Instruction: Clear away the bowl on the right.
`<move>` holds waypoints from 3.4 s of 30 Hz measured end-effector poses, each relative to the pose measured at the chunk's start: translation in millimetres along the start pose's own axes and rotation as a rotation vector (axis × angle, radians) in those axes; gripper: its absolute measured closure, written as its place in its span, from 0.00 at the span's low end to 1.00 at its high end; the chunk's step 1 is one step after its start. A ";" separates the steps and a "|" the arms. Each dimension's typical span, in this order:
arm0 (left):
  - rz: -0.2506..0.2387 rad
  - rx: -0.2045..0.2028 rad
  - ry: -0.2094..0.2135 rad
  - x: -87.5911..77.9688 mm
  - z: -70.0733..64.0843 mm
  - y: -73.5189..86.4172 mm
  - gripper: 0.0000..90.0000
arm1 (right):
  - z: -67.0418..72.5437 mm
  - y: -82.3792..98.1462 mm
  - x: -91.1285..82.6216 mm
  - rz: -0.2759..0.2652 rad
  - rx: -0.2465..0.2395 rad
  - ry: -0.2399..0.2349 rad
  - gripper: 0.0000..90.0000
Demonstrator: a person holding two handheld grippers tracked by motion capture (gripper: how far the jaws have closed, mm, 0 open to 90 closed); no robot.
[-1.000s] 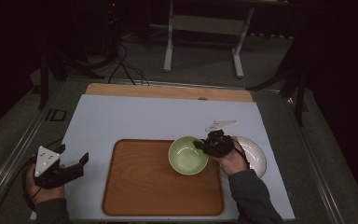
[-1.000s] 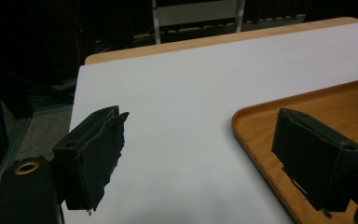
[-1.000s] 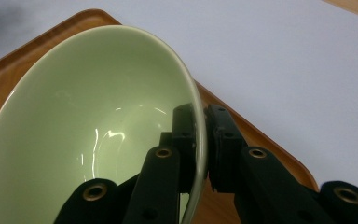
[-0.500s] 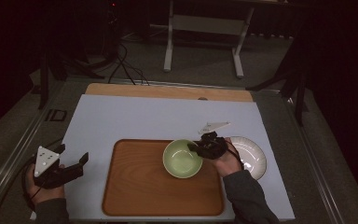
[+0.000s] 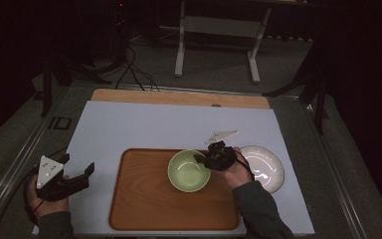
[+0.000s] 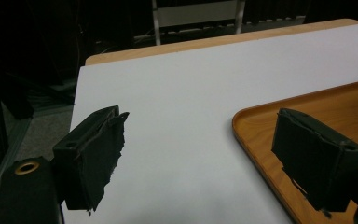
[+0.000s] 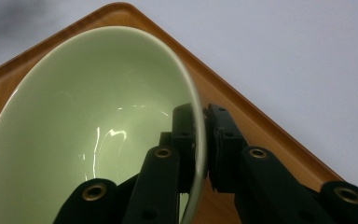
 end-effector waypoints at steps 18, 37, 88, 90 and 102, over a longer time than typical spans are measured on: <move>0.000 -0.001 0.000 -0.4 0.5 -0.2 0.18 | 19.4 3.4 18.9 0.027 -0.021 -0.038 0.91; 0.001 0.003 -0.001 -0.4 0.6 -0.4 0.18 | 22.9 11.5 32.4 0.054 -0.019 -0.051 0.91; 0.002 -0.002 -0.003 -0.4 1.1 0.4 0.18 | 16.4 26.1 46.9 0.080 0.003 -0.093 0.78; 0.001 -0.001 -0.003 -0.5 0.9 0.3 0.18 | 16.4 24.4 43.6 0.072 0.004 -0.092 0.74; 0.003 0.000 -0.005 -0.3 0.9 0.4 0.18 | 14.8 16.1 22.1 0.031 -0.006 -0.088 0.61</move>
Point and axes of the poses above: each handheld gripper's, and its own axes: x roughly forward along the jaws, y roughly out of its underside, z roughly to its left, the point moved 6 cm from there along x, roughly forward along the jaws, and after that the axes turned 2 degrees about y, right-handed, at the moved point
